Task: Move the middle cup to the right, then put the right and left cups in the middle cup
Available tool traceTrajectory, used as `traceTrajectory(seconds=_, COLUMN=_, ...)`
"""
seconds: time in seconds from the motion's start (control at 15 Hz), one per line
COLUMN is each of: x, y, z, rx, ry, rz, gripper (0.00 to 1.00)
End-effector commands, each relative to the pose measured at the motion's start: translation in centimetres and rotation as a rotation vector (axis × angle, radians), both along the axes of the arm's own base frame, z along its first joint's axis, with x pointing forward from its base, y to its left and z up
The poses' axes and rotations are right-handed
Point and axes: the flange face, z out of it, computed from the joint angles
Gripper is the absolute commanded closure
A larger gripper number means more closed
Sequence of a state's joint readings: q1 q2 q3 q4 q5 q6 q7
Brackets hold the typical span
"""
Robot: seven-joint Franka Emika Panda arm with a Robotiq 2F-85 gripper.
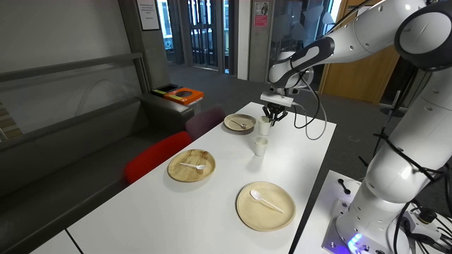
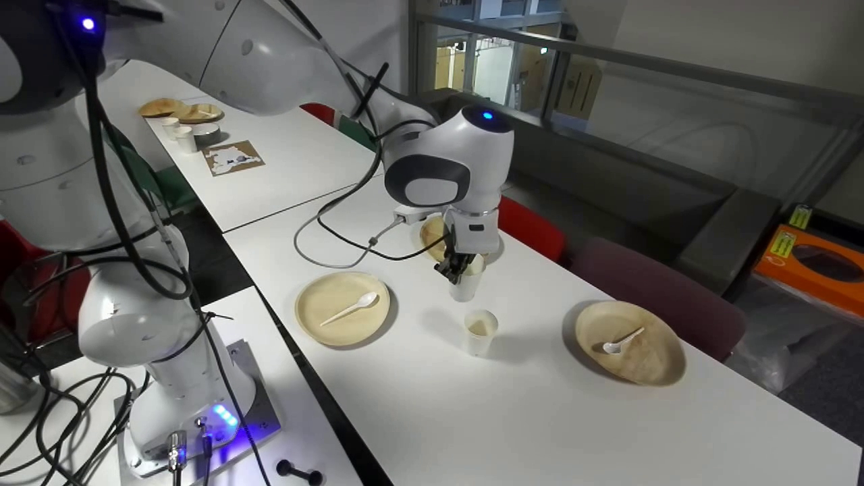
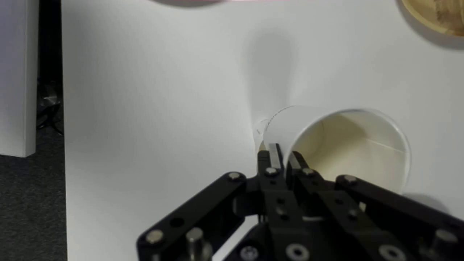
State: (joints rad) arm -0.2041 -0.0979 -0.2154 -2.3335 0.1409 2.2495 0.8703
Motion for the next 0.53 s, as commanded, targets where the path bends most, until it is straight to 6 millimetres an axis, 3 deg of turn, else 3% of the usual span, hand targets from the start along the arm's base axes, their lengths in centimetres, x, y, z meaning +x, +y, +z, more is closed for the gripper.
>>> traceTrajectory(seconds=0.0, x=1.6, y=-0.8, z=-1.2, rx=-0.027, ry=0.040, rz=-0.061, gripper=0.99)
traceTrajectory(seconds=0.47, x=6.3, y=0.6, z=-5.7, rx=-0.046, ry=0.115, rz=-0.099, gripper=0.99)
